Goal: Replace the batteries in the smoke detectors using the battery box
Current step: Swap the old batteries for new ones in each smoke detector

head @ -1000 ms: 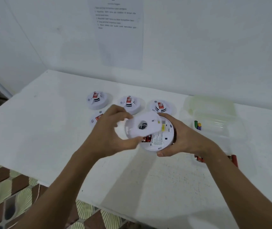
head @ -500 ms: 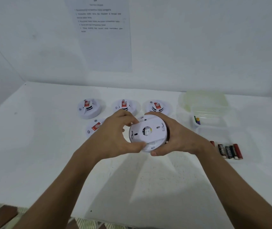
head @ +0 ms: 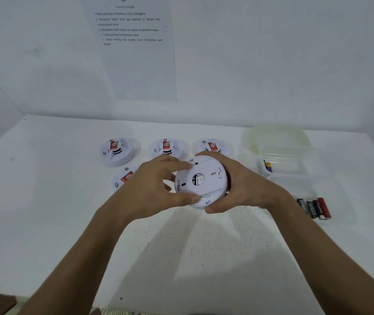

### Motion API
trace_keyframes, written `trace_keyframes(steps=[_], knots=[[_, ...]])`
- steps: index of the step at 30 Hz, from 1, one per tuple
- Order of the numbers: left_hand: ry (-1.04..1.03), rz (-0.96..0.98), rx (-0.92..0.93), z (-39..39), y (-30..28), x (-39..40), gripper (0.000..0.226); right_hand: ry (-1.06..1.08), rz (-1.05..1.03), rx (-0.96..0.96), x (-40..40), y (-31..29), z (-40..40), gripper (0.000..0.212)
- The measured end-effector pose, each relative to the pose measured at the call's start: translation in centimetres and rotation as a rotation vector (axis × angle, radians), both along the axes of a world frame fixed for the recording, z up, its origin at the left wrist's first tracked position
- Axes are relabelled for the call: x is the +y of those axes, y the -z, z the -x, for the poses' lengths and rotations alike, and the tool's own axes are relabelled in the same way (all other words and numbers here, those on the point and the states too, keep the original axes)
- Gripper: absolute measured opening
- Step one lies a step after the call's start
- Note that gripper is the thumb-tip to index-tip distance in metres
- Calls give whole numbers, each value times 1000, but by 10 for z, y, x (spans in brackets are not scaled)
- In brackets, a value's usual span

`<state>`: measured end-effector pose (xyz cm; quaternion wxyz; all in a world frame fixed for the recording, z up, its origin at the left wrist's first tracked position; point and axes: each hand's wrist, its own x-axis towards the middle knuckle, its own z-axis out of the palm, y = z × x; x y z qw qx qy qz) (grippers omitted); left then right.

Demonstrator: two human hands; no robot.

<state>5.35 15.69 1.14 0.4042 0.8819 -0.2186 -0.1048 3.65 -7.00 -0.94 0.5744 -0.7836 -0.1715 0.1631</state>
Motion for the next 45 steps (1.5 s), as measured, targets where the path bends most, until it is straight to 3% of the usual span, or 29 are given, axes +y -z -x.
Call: trace_keyframes(steps=[5,10,20,26,30,32,34,36,39,45], knots=[[-20,2,49,-1,-1,-1,73,-23,7,8,-1,0,-6,93],[39,129,158,0,-2,1,70,-78,-26,44,-6,-2,-8,94],[73,213,154,-2,0,-2,72,-107,14,64,-12,-8,-12,98],[-28,407,239,5,8,0,86,-27,398,-161,-10,-5,-7,104],[-26,680,300,12,9,-1,76,-59,368,-190,-7,-2,-5,105],[-92,627,206,13,11,1,68,-30,248,-156,-9,0,-3,102],[-104,397,85,14,16,3,72,-6,71,-110,-9,-1,-1,103],[-13,207,80,17,18,1,81,10,-58,-122,-10,1,-1,102],[69,230,139,19,16,-5,86,39,-123,-131,-8,4,-1,103],[13,265,85,16,10,-2,82,61,-61,-109,-10,11,1,102]])
